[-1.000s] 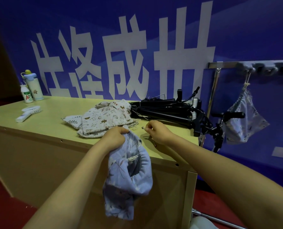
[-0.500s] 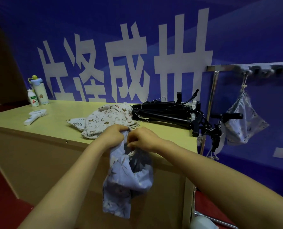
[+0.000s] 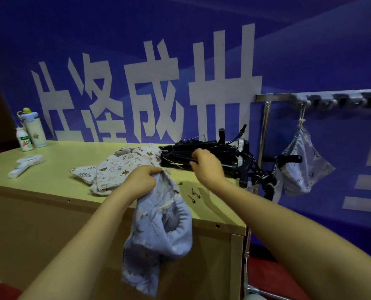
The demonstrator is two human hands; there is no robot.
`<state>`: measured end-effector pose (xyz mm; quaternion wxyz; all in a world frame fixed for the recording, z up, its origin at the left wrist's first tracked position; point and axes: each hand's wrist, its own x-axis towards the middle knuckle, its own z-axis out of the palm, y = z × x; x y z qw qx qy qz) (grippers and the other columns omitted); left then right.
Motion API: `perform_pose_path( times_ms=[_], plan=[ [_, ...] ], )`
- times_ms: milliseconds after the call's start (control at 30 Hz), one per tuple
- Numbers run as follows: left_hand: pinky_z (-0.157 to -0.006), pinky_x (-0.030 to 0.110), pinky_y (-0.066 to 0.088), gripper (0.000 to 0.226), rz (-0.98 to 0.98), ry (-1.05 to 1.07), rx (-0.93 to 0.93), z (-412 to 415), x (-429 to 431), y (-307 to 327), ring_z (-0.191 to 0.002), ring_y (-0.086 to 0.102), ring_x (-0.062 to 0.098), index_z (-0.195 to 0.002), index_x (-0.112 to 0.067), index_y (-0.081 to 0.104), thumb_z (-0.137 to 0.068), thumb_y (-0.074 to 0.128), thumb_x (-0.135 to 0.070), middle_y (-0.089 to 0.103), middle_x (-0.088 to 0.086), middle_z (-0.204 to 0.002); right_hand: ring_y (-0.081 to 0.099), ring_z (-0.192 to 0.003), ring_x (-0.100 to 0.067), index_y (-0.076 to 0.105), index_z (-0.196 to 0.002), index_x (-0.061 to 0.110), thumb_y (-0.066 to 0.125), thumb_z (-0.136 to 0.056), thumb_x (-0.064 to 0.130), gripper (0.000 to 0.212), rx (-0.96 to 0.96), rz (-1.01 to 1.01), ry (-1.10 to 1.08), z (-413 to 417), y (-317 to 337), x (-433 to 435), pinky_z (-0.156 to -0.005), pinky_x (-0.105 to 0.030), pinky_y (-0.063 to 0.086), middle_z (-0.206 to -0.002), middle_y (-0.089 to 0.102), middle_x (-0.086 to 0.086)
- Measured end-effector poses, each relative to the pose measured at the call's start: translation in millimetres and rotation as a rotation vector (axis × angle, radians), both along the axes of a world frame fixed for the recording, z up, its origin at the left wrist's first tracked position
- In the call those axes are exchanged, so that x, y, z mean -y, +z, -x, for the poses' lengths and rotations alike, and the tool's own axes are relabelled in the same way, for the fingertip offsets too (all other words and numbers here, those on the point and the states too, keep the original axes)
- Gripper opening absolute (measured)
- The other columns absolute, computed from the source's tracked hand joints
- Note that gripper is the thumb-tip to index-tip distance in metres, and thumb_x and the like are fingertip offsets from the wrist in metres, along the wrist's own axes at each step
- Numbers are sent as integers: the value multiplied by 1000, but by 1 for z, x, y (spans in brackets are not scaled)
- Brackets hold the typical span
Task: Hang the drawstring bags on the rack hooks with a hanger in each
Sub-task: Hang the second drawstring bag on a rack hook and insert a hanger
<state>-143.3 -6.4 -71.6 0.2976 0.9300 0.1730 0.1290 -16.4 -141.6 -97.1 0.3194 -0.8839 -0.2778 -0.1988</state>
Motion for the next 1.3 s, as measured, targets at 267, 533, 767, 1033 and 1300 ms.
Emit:
perform_pose_path(
  times_ms=[267,533,767,1033,1300],
  plan=[
    [-92,38,49,59,102,2,44,-30,3,-12,-114,53,31,-132,-15,53,-85,30,10,48,13,-142,45,-121,-34,42,-131,8,51,-94,13,38,-68,547,-187,-55,-12,14,-103,-44,33,-130,51,-14],
    [-69,32,47,59,131,17,38,-39,-6,-19,-96,58,32,-130,-17,55,-84,30,10,53,14,-135,40,-125,-36,44,-130,6,52,-89,5,42,-98,549,-269,-73,-23,3,-105,-45,31,-132,47,-17],
    [-49,22,34,57,142,28,36,-38,-11,-14,-67,51,19,-133,-14,53,-87,30,10,51,14,-137,42,-119,-33,54,-119,8,55,-87,5,33,-32,537,-306,-82,-26,0,-100,-41,35,-124,50,-13],
    [-84,32,45,58,89,76,39,-34,-19,-7,-118,52,30,-135,-15,51,-86,31,9,47,10,-143,50,-113,-36,46,-117,7,58,-84,2,35,31,443,-301,-76,-13,5,-93,-42,38,-119,56,-16],
    [-58,35,42,56,5,102,3,-11,-33,4,-70,49,27,-141,-16,42,-91,29,6,51,17,-134,52,-108,-32,44,-121,10,57,-93,21,33,226,281,-233,-58,17,20,-92,-42,40,-116,60,-11]
  ],
)
